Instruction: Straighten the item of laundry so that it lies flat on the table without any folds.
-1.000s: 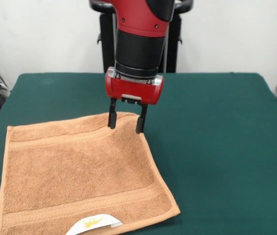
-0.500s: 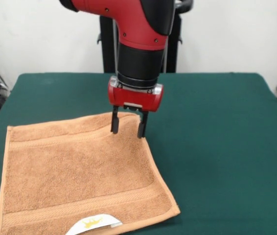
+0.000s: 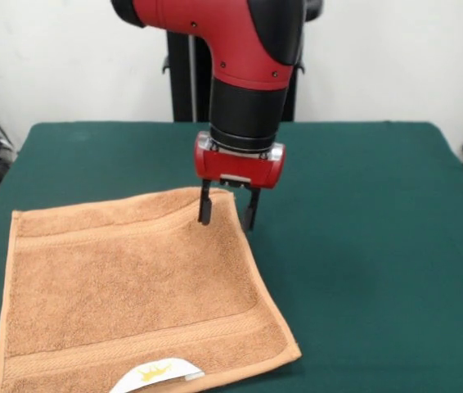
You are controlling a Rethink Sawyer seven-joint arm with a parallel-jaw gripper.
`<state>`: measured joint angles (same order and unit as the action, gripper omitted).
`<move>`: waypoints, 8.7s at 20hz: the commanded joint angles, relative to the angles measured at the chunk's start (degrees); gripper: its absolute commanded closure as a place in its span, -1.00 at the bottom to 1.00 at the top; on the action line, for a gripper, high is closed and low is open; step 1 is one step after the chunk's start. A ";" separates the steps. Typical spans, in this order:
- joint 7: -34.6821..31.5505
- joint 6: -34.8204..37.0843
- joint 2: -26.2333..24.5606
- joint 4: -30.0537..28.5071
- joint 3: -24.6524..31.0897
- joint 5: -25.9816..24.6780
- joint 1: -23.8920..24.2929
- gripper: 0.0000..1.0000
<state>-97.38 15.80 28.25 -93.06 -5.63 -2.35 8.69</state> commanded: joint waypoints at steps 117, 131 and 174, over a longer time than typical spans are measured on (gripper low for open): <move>-2.54 4.31 7.43 -12.06 5.71 -6.14 3.34 -1.00; -3.75 1.42 4.63 -10.61 6.71 -7.56 3.94 -1.00; -5.36 -17.50 -11.93 -0.21 6.20 -12.41 5.03 -1.00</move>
<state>-97.37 9.16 24.36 -99.80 -5.63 -11.61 13.28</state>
